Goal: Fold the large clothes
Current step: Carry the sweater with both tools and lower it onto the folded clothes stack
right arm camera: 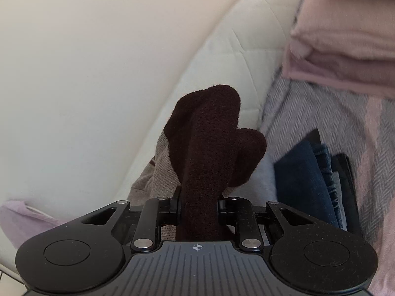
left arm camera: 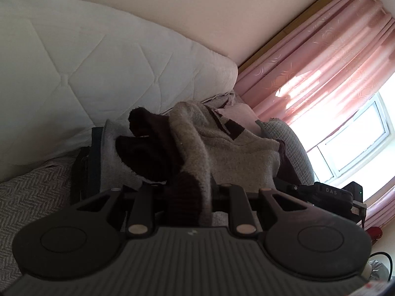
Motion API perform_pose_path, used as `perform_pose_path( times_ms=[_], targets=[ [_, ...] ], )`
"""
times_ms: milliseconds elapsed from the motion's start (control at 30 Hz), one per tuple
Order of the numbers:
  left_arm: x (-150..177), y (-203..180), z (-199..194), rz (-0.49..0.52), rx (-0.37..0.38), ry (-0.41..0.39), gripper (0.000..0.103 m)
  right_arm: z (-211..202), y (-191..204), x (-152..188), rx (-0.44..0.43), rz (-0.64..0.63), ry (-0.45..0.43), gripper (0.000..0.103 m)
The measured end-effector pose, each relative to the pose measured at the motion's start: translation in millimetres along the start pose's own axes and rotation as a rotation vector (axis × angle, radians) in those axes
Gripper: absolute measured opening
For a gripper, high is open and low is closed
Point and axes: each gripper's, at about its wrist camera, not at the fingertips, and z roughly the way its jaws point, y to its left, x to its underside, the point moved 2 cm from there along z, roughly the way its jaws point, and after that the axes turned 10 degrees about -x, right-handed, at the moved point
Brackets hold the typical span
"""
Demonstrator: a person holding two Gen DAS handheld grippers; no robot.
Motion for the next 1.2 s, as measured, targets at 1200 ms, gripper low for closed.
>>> perform_pose_path(
  times_ms=[1200],
  targets=[
    [9.3, -15.9, 97.7, 0.241, -0.41, -0.154, 0.02, 80.1, -18.6, -8.1, 0.499, -0.498, -0.092, 0.028]
  ],
)
